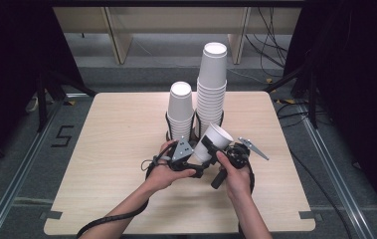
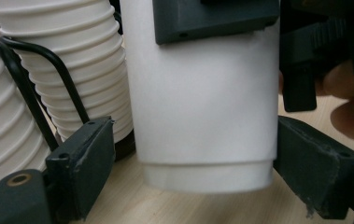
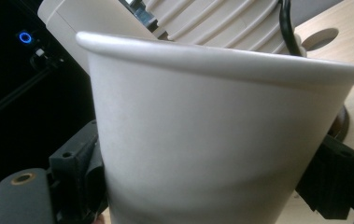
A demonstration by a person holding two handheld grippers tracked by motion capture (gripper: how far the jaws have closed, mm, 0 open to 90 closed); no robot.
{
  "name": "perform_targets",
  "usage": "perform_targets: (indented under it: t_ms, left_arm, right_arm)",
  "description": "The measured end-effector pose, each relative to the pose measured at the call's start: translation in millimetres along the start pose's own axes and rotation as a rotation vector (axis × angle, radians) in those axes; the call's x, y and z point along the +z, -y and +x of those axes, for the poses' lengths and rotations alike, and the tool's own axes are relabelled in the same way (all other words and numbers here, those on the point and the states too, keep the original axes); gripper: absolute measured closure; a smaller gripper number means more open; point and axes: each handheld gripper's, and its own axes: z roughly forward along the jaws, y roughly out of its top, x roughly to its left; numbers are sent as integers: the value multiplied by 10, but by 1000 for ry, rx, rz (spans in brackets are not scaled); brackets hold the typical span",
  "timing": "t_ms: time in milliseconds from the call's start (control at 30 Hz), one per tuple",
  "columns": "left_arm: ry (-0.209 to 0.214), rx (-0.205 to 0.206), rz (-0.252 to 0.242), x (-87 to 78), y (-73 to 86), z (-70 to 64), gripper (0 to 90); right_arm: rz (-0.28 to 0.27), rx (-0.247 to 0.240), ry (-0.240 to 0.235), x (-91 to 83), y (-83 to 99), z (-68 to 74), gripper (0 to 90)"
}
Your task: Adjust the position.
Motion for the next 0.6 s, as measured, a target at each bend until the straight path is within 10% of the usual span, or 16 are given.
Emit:
perform_targets:
  t_ms: [400,600]
  left_arm:
    - [-19,41,-2,-183,85,173,143]
    - [-21,-30,-3,-312,126,218,146]
  right_arm:
    - [-19,-185,49,4,-18,-8,163]
    - [-16,-297,56,5,-3,16,162]
